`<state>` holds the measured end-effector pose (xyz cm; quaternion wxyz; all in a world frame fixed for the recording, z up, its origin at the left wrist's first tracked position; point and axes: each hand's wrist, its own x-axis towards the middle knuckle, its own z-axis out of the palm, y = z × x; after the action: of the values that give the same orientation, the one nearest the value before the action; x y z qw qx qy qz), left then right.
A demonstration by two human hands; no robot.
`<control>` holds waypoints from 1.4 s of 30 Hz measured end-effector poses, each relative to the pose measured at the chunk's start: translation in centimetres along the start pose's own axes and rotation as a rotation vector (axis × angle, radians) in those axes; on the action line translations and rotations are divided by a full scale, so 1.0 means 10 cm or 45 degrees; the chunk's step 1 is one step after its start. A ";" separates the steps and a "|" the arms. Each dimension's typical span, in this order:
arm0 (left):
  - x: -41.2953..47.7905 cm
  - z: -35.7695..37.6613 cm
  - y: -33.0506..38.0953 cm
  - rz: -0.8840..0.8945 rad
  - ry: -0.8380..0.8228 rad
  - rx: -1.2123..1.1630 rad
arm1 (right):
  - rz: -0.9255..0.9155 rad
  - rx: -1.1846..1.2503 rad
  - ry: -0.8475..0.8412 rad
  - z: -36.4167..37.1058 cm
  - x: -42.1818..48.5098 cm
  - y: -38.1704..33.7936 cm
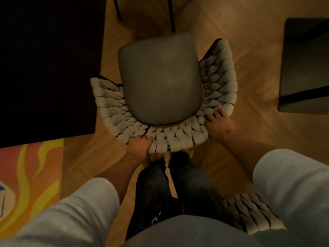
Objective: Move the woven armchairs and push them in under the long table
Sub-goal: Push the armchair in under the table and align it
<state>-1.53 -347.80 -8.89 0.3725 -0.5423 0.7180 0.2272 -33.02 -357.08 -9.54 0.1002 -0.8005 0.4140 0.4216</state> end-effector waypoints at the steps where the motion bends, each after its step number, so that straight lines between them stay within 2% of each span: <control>1: 0.00 -0.02 0.00 0.005 -0.007 0.004 | 0.010 0.002 -0.007 -0.01 -0.01 0.00; 11: 0.30 -0.12 -0.48 0.130 0.050 0.161 | 0.138 0.209 -0.054 -0.10 -0.08 -0.24; 18: 0.73 -0.34 -1.03 0.424 0.187 0.391 | 0.383 0.470 -0.185 -0.03 -0.13 -0.75; 24: 1.18 -0.77 -1.29 0.568 0.312 0.565 | 0.580 0.740 -0.252 -0.06 -0.16 -1.09; 39: 2.06 -2.15 -0.58 0.976 0.487 0.996 | 1.037 1.256 -0.308 -0.08 -0.17 -1.33; 42: 2.25 -2.36 -0.44 1.041 0.433 1.125 | 1.099 1.374 -0.327 -0.13 -0.16 -1.38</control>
<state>-7.21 -380.09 -11.49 0.3249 -0.0471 0.9429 -0.0565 -22.41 -348.00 -10.13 0.3553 -0.3469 0.8311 0.2506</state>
